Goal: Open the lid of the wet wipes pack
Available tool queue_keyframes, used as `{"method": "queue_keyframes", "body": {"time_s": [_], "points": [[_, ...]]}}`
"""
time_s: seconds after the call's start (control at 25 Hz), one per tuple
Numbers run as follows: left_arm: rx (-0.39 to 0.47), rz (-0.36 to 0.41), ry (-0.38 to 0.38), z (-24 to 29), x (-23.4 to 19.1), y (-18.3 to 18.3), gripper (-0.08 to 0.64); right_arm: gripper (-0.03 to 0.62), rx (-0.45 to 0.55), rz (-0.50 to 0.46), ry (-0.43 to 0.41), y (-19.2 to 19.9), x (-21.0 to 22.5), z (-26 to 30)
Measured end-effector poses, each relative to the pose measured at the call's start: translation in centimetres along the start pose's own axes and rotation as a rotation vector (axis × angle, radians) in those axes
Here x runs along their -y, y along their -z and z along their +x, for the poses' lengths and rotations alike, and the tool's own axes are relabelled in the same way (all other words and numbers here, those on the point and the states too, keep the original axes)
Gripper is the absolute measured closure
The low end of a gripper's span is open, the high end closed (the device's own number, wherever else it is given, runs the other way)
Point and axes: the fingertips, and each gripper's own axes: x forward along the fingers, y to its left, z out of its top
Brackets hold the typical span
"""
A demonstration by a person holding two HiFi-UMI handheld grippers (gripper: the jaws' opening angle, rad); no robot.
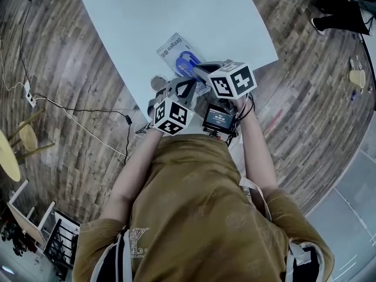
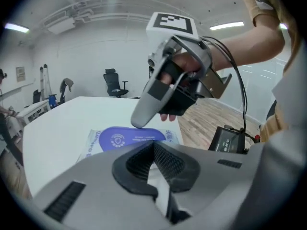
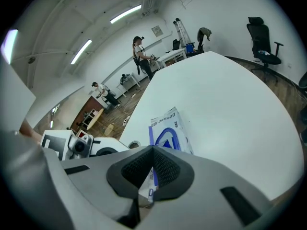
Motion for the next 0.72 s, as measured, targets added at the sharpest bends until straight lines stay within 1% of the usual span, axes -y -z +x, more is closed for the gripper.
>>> {"method": "queue_keyframes", "body": {"time_s": [0.2, 0.4, 0.56, 0.72], "points": [[0.031, -0.041, -0.086, -1.6, -2.3, -0.3, 0.555, 0.586, 0.012, 0.001, -0.020, 0.3, -0.7, -0.1], [0.040, -0.094, -0.158, -3.0, -4.5, 0.1, 0.555, 0.586, 0.018, 0.014, -0.040, 0.5, -1.4, 0.0], [0.045, -0.118, -0.190, -3.7, -5.2, 0.4, 0.555, 0.586, 0.035, 0.008, -0.058, 0.6, -2.2, 0.2], [0.068, -0.153, -0.196, -4.1, -5.4, 0.0, 0.555, 0.586, 0.039, 0.020, -0.068, 1.0, -2.5, 0.3]]}}
